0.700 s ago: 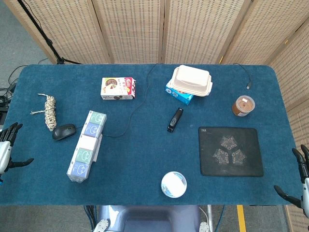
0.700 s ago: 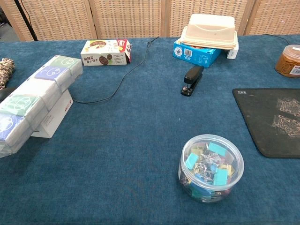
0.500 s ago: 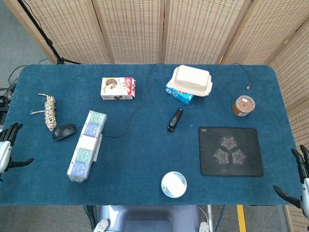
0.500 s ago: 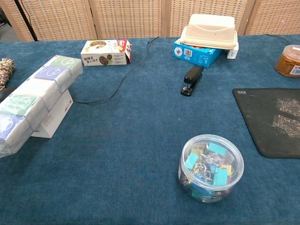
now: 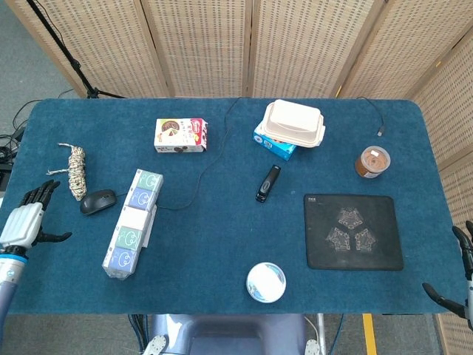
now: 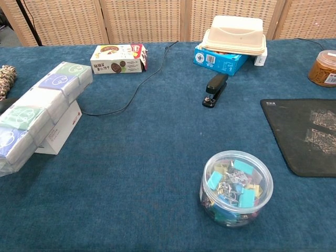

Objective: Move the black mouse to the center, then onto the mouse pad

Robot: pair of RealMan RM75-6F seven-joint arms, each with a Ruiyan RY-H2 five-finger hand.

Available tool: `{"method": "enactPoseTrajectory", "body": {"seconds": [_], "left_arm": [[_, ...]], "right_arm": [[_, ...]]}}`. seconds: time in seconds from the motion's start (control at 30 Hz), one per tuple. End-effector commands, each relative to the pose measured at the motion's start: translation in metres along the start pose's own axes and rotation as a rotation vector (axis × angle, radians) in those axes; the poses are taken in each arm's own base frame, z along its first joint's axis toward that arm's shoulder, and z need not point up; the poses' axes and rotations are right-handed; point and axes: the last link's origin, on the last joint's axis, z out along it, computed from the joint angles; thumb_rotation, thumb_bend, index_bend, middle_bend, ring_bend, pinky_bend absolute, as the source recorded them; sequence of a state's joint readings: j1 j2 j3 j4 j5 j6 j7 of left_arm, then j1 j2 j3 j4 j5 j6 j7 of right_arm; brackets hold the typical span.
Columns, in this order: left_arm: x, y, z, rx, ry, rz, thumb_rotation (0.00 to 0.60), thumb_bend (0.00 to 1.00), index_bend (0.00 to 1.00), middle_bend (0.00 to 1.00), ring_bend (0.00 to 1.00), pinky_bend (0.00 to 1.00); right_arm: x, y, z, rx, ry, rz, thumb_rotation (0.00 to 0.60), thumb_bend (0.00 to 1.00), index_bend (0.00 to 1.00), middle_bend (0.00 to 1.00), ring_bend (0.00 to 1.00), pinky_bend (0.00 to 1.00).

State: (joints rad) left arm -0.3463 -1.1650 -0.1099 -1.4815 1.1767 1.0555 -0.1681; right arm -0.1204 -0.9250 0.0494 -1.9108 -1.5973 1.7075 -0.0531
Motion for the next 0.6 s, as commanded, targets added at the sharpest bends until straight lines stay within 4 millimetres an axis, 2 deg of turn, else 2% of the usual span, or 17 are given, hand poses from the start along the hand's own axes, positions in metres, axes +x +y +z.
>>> {"method": "enactPoseTrajectory", "body": {"seconds": [0.03,0.2,0.6], "left_arm": [[-0.009,0.011,0.017,-0.016,-0.034,-0.019,0.600,0.08,0.00,0.00,0.00,0.00],[-0.025,0.020,0.034,-0.026,-0.099,-0.097,0.600,0.08,0.00,0.00,0.00,0.00],[-0.040,0.012,0.060,0.004,-0.167,-0.194,0.600,0.09,0.00,0.00,0.00,0.00]], "right_arm": [[0.000,0.000,0.000,0.001,0.000,0.001,0.600,0.00,0.00,0.00,0.00,0.00],[0.001,0.000,0.000,0.001,0.000,0.003,0.600,0.00,0.00,0.00,0.00,0.00],[0.002,0.000,-0.001,0.002,0.004,0.007,0.600,0.00,0.00,0.00,0.00,0.00]]}}
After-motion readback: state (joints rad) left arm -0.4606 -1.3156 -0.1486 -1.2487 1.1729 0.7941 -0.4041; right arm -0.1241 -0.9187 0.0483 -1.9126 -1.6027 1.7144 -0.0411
